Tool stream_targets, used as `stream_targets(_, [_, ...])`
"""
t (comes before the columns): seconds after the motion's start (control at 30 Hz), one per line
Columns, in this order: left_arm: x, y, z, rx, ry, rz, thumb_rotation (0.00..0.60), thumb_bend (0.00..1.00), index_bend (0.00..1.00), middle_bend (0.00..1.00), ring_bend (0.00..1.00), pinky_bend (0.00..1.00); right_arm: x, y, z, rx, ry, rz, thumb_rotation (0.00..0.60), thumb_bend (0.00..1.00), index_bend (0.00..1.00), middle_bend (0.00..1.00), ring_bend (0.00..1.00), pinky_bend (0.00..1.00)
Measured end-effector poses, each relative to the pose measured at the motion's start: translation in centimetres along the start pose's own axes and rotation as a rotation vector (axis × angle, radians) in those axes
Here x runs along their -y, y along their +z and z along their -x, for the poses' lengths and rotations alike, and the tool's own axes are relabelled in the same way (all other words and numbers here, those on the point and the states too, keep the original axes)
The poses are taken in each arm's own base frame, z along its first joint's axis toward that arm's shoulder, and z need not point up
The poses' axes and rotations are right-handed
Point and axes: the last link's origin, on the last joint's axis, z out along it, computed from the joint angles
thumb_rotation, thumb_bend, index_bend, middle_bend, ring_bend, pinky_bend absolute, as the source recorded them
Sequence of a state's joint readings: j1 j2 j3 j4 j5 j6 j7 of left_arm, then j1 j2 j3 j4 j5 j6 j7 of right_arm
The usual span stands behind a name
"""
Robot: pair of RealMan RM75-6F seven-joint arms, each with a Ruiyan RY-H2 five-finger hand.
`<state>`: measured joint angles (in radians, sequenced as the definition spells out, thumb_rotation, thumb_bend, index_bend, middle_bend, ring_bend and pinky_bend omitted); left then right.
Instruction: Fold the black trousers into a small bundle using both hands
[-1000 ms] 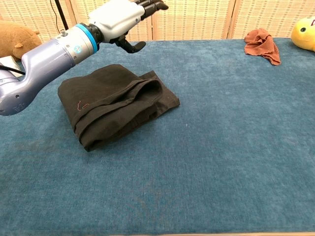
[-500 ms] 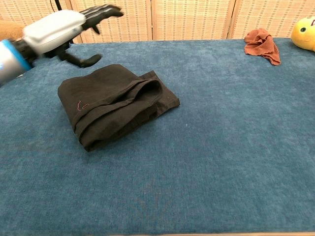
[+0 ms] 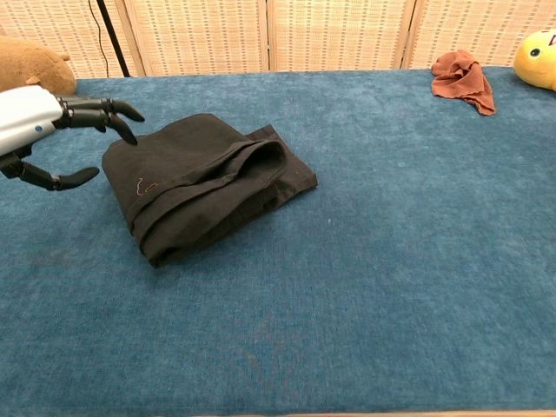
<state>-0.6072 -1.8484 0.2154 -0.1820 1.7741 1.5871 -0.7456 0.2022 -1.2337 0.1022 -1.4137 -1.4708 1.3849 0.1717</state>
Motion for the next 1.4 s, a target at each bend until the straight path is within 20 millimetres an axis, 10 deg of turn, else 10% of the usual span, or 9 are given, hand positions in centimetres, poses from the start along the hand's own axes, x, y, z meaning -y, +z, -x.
stream_targets(1.4, [-1.1,4.0,4.4,0.172,0.066,-0.044,0.6,0.3,0.12,0.02,0.01,0.05,-0.4,0.0,-0.2,-0.003,0.006,0.011,0.6,0.0,0.0,0.0,0.0,0.0])
